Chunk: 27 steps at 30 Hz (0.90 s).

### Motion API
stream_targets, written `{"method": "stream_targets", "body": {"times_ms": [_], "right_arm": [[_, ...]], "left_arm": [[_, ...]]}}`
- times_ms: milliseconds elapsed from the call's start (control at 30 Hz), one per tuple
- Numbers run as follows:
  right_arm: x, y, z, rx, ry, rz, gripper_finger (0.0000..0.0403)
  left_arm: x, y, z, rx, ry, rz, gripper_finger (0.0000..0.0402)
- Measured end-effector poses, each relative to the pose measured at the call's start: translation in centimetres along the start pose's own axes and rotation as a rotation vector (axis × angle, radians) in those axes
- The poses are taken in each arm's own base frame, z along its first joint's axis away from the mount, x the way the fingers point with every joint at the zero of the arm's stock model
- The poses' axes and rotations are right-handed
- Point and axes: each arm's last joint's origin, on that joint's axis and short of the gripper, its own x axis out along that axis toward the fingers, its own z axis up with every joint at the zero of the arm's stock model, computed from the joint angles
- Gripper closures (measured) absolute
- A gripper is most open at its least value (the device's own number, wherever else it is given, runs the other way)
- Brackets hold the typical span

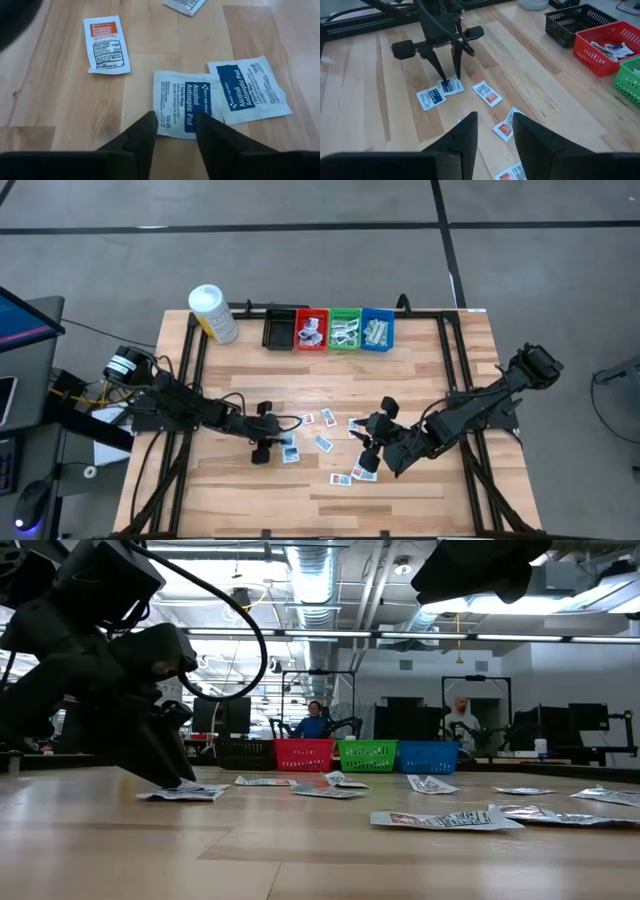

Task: Pick & Place First Aid Supplies
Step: Put the top alcohol pad into the red bin

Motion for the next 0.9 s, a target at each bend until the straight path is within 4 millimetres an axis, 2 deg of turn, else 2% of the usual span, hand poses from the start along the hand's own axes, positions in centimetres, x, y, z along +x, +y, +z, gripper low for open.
{"method": "stream_targets", "body": {"times_ms": [233,467,667,900], "right_arm": [[0.0,0.0,0.0,0.003,0.0,0.0,0.0285],[0.0,0.0,0.0,0.003,0.0,0.0,0.0285],[0.0,0.0,0.0,0.002,0.0,0.0,0.0285],[0.2,-0.2,0.0,-0.011,0.007,-0.014,0.0285]], "left_arm": [[0.0,0.0,0.0,-0.002,-0.005,-0.009,0.0329],[0.1,-0.1,0.2,-0.009,-0.032,-0.027,0.0374],[-1.0,-0.1,0.8,-0.015,-0.079,-0.044,0.0392],[-3.1,1.3,3.2,-0.013,-0.242,0.005,0.0392]]}}
